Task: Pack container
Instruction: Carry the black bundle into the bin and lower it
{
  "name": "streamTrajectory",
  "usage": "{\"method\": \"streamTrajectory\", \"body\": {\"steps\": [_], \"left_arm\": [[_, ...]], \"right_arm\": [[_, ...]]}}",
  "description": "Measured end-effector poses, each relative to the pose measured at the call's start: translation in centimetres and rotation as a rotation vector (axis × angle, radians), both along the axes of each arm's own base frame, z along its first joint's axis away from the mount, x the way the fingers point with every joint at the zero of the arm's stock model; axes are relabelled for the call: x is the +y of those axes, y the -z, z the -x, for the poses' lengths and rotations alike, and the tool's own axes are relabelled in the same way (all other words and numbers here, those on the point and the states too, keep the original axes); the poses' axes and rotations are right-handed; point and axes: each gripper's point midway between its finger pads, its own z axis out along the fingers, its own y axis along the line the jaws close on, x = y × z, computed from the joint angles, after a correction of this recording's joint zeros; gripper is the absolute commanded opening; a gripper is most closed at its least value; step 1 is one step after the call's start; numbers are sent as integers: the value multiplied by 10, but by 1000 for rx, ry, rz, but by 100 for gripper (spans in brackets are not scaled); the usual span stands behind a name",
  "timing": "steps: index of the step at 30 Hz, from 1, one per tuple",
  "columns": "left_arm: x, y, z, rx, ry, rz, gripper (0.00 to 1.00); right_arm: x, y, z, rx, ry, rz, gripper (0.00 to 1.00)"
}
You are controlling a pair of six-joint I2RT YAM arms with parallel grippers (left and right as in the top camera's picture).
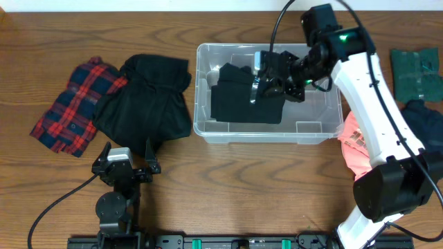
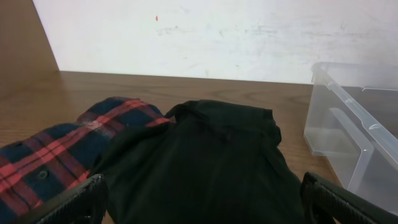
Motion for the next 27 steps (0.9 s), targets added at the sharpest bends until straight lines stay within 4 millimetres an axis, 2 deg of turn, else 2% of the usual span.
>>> {"method": "streamTrajectory", "body": {"steps": [14, 27], "left_arm": [[0, 0, 0, 0, 0, 0, 98], [0, 0, 0, 0, 0, 0, 98]], "right_arm": [[5, 55, 2, 13, -9, 7, 1], [5, 81, 1, 1, 1, 3, 1]]}}
